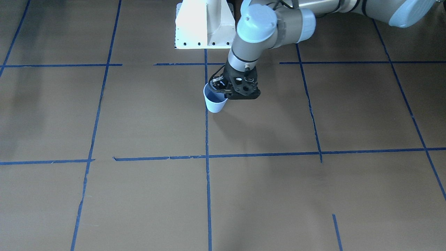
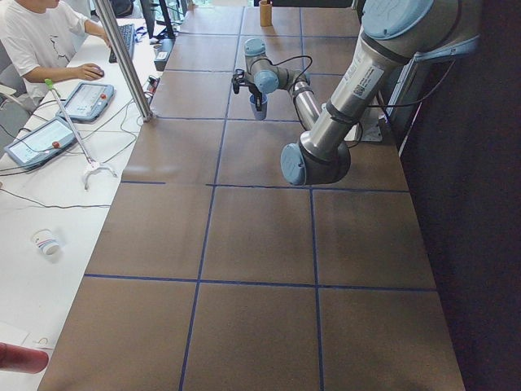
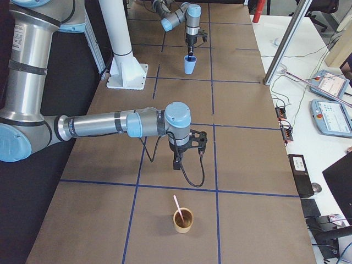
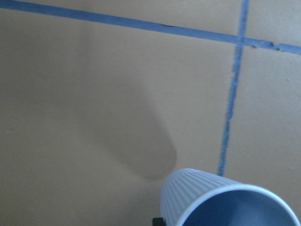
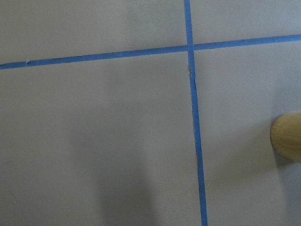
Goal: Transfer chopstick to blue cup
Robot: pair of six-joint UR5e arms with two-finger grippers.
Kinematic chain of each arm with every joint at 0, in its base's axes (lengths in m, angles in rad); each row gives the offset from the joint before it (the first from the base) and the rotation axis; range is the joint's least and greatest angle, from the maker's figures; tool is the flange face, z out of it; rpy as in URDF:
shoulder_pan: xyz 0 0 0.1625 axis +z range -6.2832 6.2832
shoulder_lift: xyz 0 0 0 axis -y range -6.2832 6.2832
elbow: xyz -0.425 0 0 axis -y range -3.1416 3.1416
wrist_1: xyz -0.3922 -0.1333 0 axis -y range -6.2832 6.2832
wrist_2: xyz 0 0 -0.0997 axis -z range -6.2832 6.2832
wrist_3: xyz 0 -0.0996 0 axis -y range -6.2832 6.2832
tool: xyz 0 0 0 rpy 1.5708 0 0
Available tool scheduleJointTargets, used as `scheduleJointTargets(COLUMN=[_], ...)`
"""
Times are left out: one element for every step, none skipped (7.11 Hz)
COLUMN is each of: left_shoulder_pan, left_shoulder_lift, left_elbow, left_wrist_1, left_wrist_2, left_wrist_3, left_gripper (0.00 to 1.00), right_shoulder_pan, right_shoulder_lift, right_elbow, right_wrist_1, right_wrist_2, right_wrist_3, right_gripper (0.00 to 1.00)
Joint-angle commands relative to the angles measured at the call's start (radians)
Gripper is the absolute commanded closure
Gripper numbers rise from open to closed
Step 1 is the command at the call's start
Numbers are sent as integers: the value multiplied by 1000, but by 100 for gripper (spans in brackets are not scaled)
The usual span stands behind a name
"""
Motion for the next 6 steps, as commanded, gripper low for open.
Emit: scheduleJointTargets(left_shoulder_pan=[48,56,74,92,105,112], left_shoulder_lift=[-22,-20,-19,-20,-19,-19], left_elbow=[22,23,25,26,28,30], left_wrist_1=[6,6,6,6,4,3], left_wrist_2=[85,100,104,114,136,139], left_wrist_3=[-3,-3,-6,-6,-6,-6], left_gripper=[100,100,99,94,81,65], right_shoulder_pan=[0,-2,-2,-2,-2,-2], right_shoulder_lift=[-2,-2,-2,-3,-5,-5], right_elbow=[-1,-3,-3,-3,-3,-3], right_wrist_1=[0,-2,0,0,0,0], right_wrist_2=[0,-2,-2,-2,-2,-2], right_wrist_3=[0,-1,-3,-1,0,0], right_gripper=[0,0,0,0,0,0])
